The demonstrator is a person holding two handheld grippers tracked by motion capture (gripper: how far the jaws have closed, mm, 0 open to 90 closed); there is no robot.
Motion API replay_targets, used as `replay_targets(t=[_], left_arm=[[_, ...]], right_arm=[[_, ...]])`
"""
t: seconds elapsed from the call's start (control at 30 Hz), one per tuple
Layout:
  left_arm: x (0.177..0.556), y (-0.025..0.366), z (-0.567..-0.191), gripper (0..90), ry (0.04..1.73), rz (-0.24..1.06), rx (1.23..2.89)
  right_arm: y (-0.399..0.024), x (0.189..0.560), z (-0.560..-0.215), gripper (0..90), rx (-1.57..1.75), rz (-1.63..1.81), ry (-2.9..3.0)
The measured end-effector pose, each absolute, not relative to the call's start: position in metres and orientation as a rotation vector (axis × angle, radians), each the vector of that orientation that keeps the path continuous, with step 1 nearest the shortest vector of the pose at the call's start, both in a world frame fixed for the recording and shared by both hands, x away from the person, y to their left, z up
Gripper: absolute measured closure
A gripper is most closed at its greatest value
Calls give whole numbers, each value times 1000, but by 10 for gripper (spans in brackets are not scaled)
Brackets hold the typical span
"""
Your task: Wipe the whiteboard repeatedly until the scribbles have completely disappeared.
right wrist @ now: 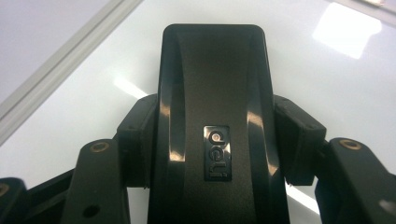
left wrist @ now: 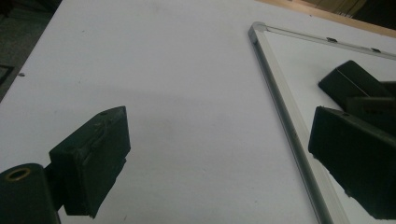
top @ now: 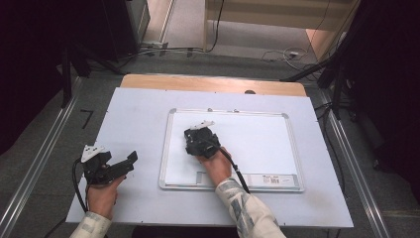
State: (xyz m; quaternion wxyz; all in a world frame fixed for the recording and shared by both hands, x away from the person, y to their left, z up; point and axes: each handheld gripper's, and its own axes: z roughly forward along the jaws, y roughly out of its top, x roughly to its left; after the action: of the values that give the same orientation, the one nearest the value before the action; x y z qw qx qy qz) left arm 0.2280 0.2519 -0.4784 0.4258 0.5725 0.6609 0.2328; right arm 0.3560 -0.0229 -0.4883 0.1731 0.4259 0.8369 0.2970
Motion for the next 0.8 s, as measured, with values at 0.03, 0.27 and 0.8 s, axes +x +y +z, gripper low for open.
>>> replay_targets(t=[0.03, 0.27, 0.8], left_arm=[[229, 252, -479, 61, 1656, 580, 1429], [232, 246, -478, 61, 1644, 580, 1448], [227, 254, -479, 61, 1660, 571, 1423]], right_arm=[[-21, 350, -489, 376, 1188, 846, 2388], [-2, 350, -489, 375, 1144, 857, 2419], [-6, 423, -485, 375, 1269, 819, 2335]])
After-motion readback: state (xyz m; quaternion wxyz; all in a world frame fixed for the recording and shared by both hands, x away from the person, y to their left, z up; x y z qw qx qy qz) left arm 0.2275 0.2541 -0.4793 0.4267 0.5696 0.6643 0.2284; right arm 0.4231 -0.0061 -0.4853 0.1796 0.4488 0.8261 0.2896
